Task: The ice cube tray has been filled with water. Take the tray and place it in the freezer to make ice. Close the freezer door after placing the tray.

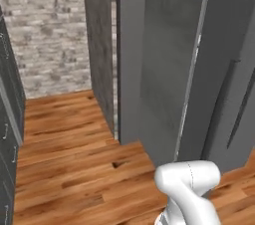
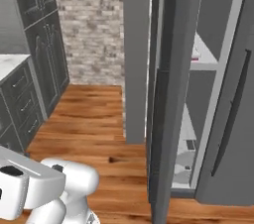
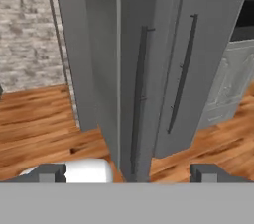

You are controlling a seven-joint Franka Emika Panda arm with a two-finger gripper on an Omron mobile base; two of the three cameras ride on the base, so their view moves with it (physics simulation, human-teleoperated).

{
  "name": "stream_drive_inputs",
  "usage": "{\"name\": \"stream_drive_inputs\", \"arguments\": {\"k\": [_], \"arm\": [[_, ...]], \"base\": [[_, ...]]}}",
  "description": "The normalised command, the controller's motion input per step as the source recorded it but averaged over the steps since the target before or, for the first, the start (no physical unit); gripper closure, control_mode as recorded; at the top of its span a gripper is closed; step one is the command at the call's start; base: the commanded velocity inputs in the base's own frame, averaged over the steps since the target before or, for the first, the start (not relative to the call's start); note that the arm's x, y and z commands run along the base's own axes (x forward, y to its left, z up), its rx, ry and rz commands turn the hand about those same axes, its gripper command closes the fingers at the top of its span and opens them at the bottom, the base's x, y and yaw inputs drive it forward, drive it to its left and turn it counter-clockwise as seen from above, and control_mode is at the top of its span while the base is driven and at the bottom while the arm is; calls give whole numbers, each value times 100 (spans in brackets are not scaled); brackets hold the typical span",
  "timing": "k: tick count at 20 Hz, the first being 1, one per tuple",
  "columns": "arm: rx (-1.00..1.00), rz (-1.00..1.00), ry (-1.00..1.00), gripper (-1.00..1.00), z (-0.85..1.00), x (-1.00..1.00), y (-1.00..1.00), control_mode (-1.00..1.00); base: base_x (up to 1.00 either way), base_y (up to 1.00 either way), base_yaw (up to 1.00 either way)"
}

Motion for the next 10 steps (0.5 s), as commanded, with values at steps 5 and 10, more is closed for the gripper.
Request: {"name": "stream_drive_inputs", "arguments": {"k": [5, 10], "arm": [[0, 0, 0, -100, 0, 0, 0, 100], [0, 0, 0, -100, 0, 0, 0, 100]], "base": [[27, 92, -39], [41, 80, -38]]}}
